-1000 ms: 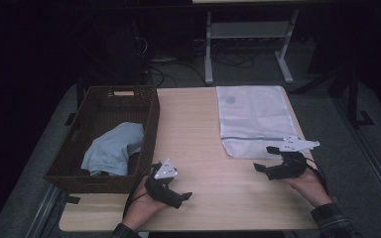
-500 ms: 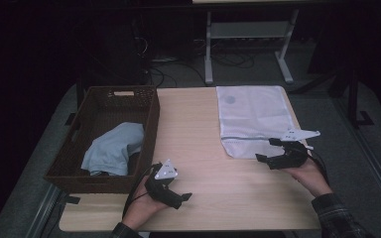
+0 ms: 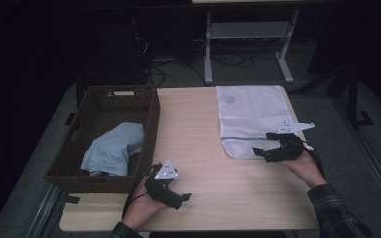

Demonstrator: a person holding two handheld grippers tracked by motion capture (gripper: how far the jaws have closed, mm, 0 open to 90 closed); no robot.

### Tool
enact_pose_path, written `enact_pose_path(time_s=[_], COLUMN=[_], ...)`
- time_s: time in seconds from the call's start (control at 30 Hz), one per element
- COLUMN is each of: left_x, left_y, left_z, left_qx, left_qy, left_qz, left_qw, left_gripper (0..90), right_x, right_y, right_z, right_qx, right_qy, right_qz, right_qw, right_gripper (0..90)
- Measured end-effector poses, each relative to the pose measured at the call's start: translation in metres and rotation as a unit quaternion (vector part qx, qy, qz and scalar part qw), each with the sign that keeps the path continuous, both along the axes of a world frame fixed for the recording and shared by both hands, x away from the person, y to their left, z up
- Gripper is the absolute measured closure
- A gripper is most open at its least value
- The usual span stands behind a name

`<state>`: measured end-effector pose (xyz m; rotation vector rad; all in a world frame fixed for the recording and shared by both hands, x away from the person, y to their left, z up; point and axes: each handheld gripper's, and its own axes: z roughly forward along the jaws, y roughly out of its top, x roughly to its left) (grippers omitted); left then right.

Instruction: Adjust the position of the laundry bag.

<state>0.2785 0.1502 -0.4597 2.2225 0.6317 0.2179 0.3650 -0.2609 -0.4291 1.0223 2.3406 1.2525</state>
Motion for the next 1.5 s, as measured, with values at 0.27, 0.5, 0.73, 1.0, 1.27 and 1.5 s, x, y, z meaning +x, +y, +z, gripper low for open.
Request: enact_pose_path(time_s=[0.27,0.5,0.73,1.0,1.27,1.5], left_x=[-0.002,-0.001,0.0,0.0,0.0,0.0], left_y=[0.001,0.001,0.0,0.0,0.001,0.001], left_z=[0.001,0.001,0.0,0.001,0.001,0.001], left_qx=[-0.007,-0.005,-0.004,-0.006,-0.006,-0.007], left_qy=[-0.001,-0.001,-0.001,0.0,0.0,0.0], left_qz=[0.002,0.004,0.003,0.004,0.004,0.003], left_qw=[1.0,1.0,1.0,1.0,1.0,1.0], left_gripper=[0.7,0.7,0.7,0.7,0.7,0.7], right_x=[0.018,0.038,0.051,0.066,0.086,0.102], right_y=[0.005,0.008,0.007,0.006,0.011,0.012], right_z=[0.005,0.006,0.01,0.013,0.015,0.01], right_qx=[-0.006,-0.019,-0.013,-0.02,-0.036,-0.044], right_qy=[0.006,0.012,0.02,0.017,0.016,0.016], right_qz=[-0.006,-0.022,-0.031,-0.05,-0.063,-0.084], right_qw=[0.9999,0.9995,0.9992,0.9984,0.9972,0.9954], right_gripper=[18.1,30.5,38.8,49.0,62.7,73.7])
